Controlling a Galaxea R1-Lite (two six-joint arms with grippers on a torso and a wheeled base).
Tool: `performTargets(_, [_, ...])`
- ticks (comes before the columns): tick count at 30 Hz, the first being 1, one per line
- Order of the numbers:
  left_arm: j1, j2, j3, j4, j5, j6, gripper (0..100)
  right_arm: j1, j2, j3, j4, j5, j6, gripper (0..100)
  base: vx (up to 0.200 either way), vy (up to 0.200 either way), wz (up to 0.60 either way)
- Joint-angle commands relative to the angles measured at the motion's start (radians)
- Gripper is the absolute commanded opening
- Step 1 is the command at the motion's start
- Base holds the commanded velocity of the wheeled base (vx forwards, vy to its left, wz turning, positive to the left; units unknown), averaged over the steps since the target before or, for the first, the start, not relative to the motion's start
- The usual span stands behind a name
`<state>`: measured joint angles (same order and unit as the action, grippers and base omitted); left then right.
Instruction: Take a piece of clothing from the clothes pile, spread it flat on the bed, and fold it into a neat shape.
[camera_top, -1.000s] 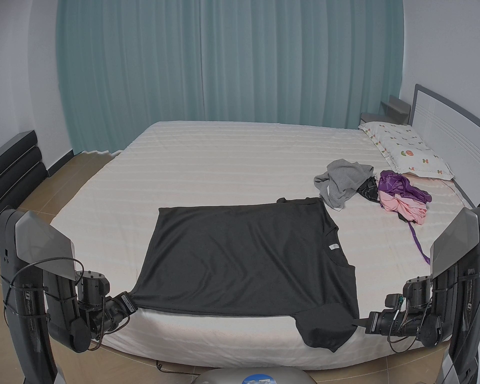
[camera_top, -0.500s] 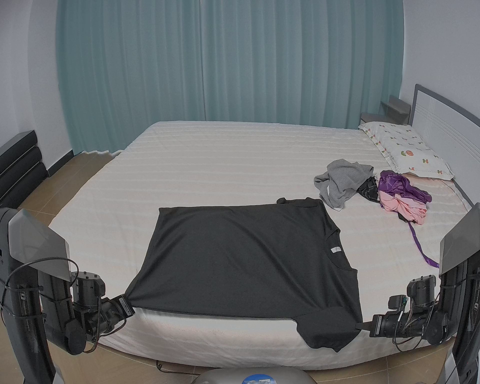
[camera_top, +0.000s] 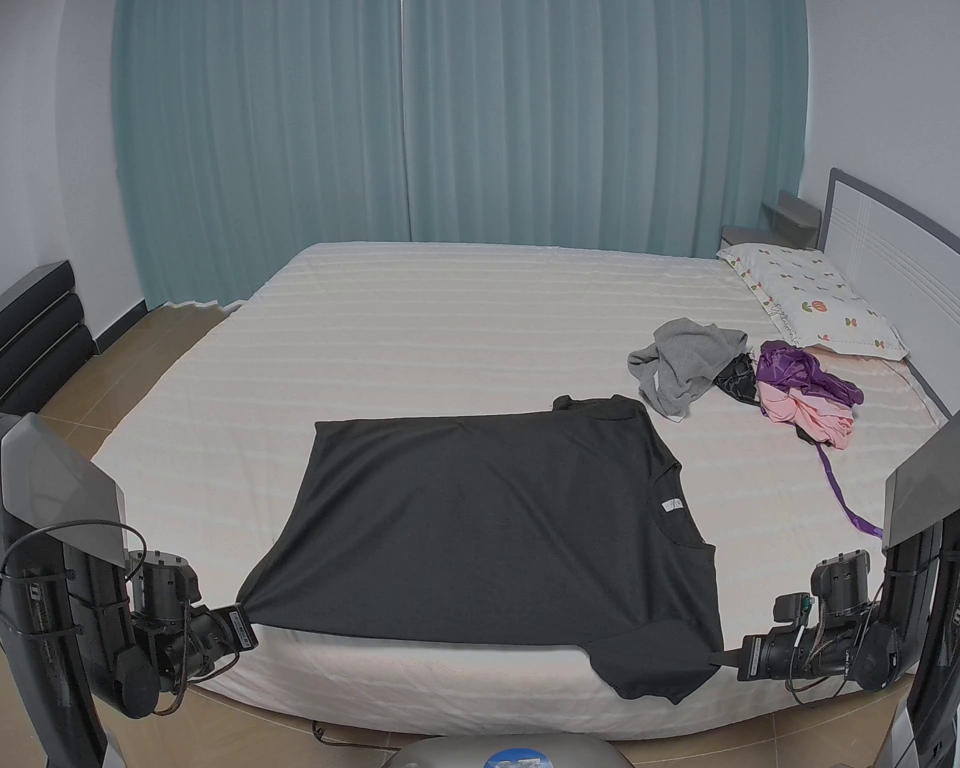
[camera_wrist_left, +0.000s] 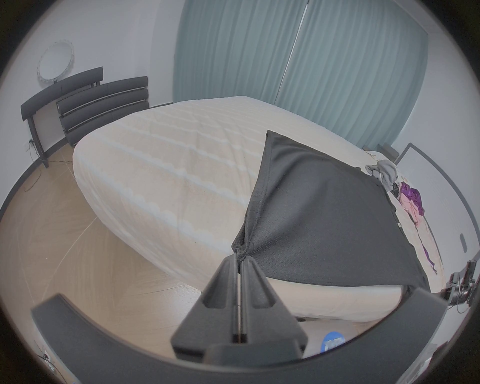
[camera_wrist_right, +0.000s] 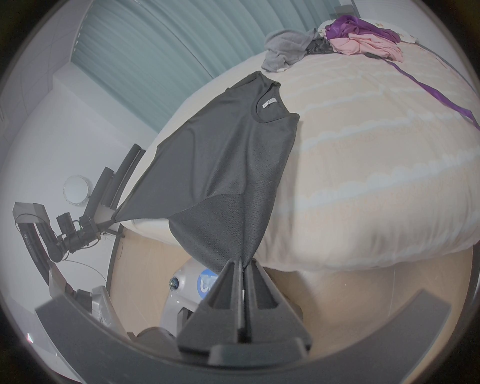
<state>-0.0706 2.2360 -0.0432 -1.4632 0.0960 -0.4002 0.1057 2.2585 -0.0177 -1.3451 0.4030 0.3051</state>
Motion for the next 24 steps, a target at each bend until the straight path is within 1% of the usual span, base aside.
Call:
performTargets(1, [-0.005,0.01,0.016,0.0,0.007,0.009,0,0.003,-0.051,0.018,0.047,-0.003,-0.026,0,0.0,0.0,0.0])
performTargets(4, [-0.017,0.044,0.017,-0.002,0.001,0.011,0,-0.008,-0.079,0.018,0.1,-0.006,-0.057,0,0.0,0.0,0.0])
performTargets(7, [-0.038,0.097,0.009,-0.011,0.004,0.008,0,-0.009,-0.112,0.018,0.124,-0.007,-0.058,0,0.0,0.0,0.0])
performTargets(10, [-0.051,0.131,0.013,-0.045,0.007,0.004,0,-0.008,-0.117,0.018,0.141,-0.018,-0.058,0,0.0,0.0,0.0])
performTargets(11, [-0.06,0.159,0.026,-0.094,0.01,0.003,0,-0.001,-0.111,0.018,0.164,-0.041,-0.06,0,0.0,0.0,0.0])
performTargets(13, [-0.061,0.16,0.043,-0.108,0.018,0.012,0,0.002,-0.111,0.018,0.181,-0.049,-0.06,0,0.0,0.0,0.0])
performTargets(16, [-0.063,0.157,0.043,-0.108,0.05,0.014,0,0.005,-0.131,0.018,0.208,-0.044,-0.06,0,0.0,0.0,0.0])
performTargets(20, [-0.063,0.151,0.043,-0.105,0.061,0.023,0,-0.001,-0.14,0.018,0.215,-0.049,-0.061,0,0.0,0.0,0.0])
performTargets(24, [-0.058,0.126,0.043,-0.065,0.082,0.049,0,0.0,-0.143,0.018,0.253,-0.05,-0.061,0,0.0,0.0,0.0])
